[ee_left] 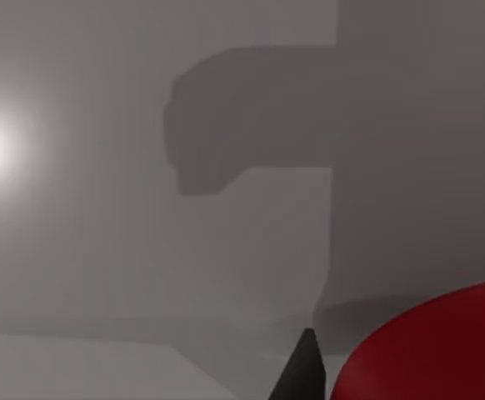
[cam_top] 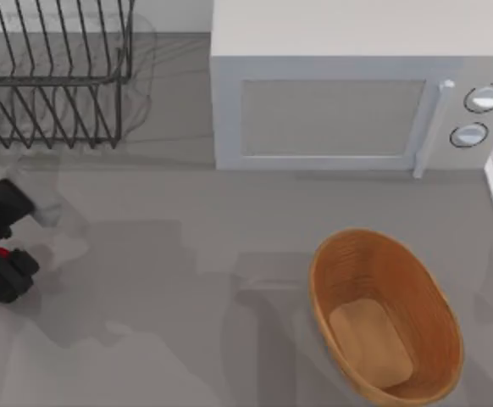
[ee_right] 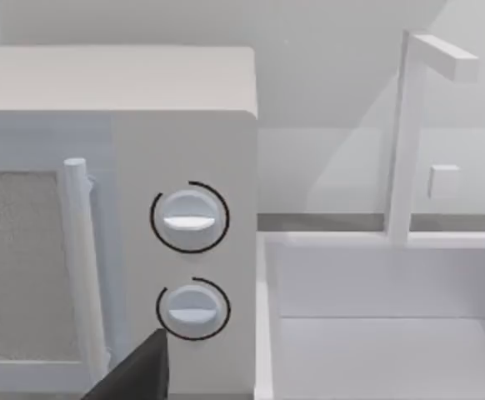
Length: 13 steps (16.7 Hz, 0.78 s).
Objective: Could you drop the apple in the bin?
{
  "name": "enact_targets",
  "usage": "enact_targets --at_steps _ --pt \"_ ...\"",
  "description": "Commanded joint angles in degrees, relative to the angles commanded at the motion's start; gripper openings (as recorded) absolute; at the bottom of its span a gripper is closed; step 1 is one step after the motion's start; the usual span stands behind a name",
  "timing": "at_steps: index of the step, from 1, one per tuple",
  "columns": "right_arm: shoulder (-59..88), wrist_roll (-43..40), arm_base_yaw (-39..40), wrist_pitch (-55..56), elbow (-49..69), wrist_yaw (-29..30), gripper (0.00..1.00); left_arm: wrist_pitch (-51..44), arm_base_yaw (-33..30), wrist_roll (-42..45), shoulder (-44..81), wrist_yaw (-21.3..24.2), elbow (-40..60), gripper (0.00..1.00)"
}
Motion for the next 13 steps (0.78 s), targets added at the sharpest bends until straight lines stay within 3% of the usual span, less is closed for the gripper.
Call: enact_targets --at_steps 3,9,13 --pt "0.00 0.00 0.00 0.00 0.00 0.00 1.00 -5.81 -0.09 0.15 -1.30 -0.01 4.88 0.00" --pt "0.00 0.00 0.00 0.00 0.00 0.00 1.00 -26.98 -0.04 -0.33 -6.50 0.02 18.77 0.00" --pt "0.00 0.00 0.00 0.00 0.00 0.00 1.00 -32.58 -0.25 -0.52 -8.99 0.00 23.47 0.00"
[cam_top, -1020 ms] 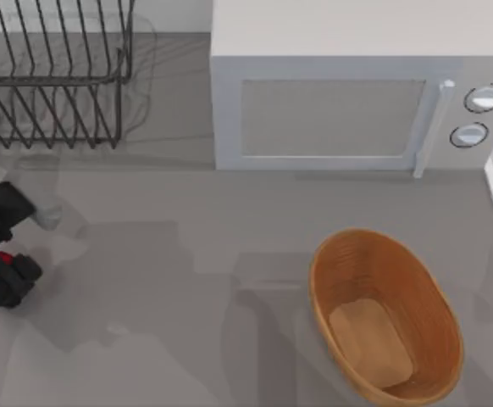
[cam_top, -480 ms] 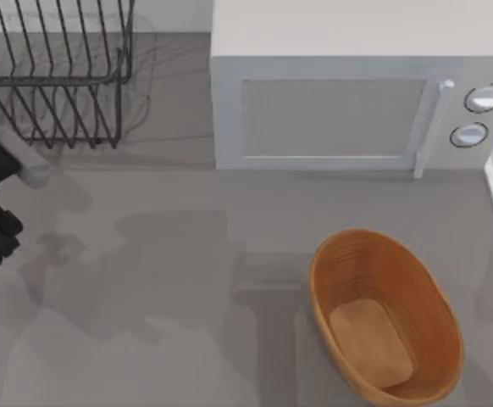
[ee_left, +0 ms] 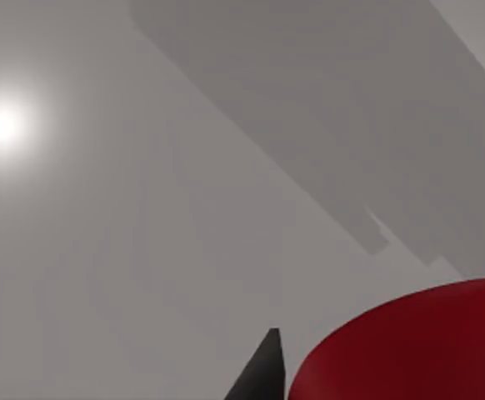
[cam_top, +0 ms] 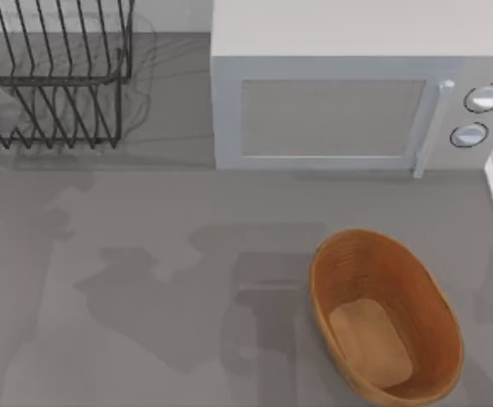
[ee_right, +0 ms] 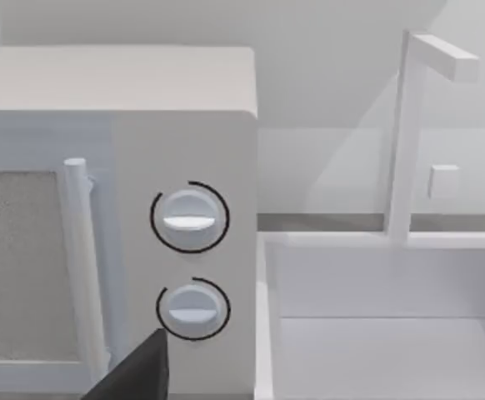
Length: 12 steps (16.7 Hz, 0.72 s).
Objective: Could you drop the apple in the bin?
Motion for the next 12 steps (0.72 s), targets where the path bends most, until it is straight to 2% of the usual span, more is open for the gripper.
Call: enact_targets --at_steps 7,12 --pt "0.00 0.00 0.00 0.00 0.00 0.00 1.00 -0.14 -0.42 -1.16 0.41 -0.13 -0.15 0.00" --pt "0.00 0.00 0.00 0.00 0.00 0.00 1.00 -2.97 -6.17 -14.16 2.99 -1.07 0.21 0.00"
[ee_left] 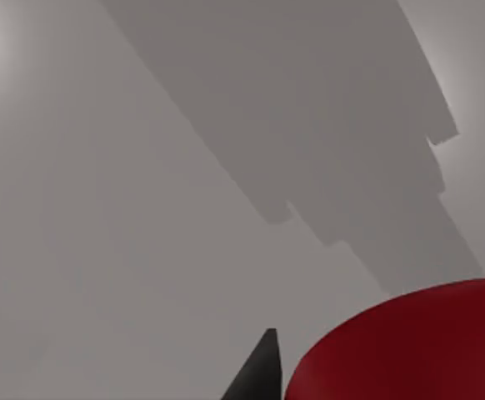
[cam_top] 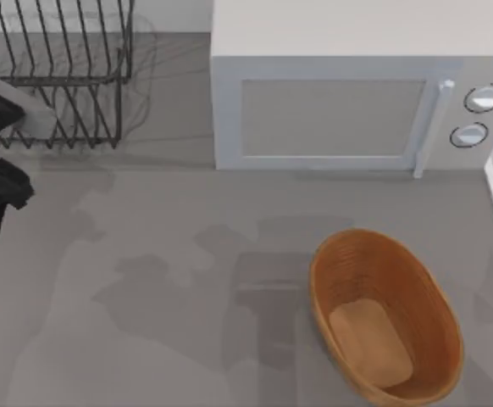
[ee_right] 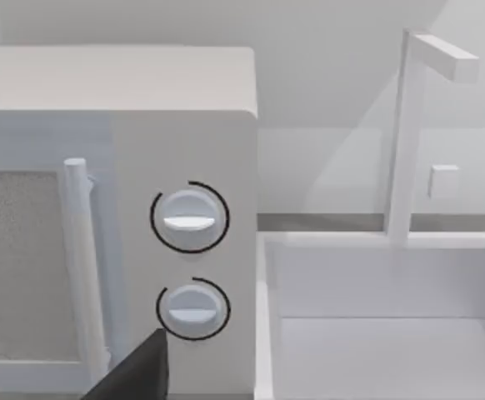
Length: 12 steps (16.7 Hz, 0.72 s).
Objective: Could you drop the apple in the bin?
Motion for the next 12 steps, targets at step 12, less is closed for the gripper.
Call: enact_targets --at_steps 12 --pt "0.00 0.00 0.00 0.00 0.00 0.00 1.00 -11.05 -26.13 -64.01 12.97 -2.91 7.68 0.00"
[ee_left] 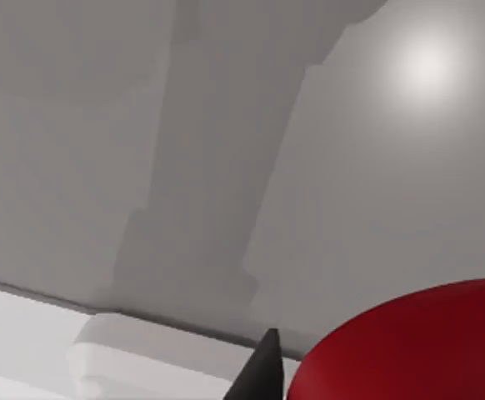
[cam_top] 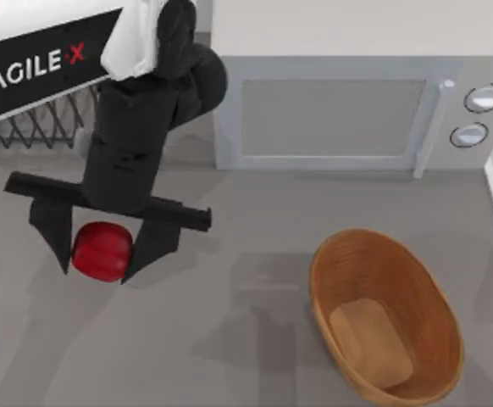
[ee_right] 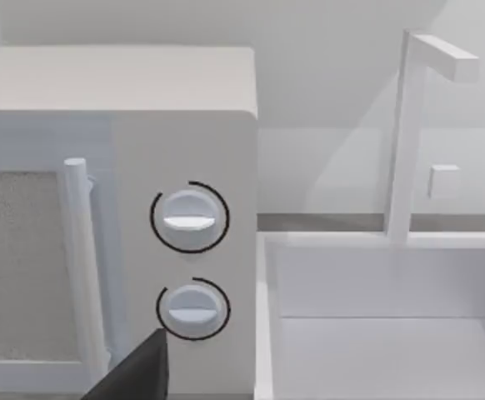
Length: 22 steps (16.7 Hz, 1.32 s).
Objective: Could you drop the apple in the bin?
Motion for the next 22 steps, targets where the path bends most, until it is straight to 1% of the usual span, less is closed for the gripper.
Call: enact_targets --at_steps 7,12,17,22 --pt "0.00 0.00 0.00 0.00 0.00 0.00 1.00 -3.51 -15.05 -42.58 7.83 -0.43 9.70 0.00" --pt "0.00 0.00 0.00 0.00 0.00 0.00 1.00 -3.75 -23.09 -69.23 12.37 -0.16 18.73 0.00" --pt "0.00 0.00 0.00 0.00 0.00 0.00 1.00 -2.19 -28.24 -90.34 15.19 0.31 27.67 0.00" --pt "0.00 0.00 0.00 0.00 0.00 0.00 1.00 0.53 -30.80 -105.21 16.61 0.85 35.69 0.00"
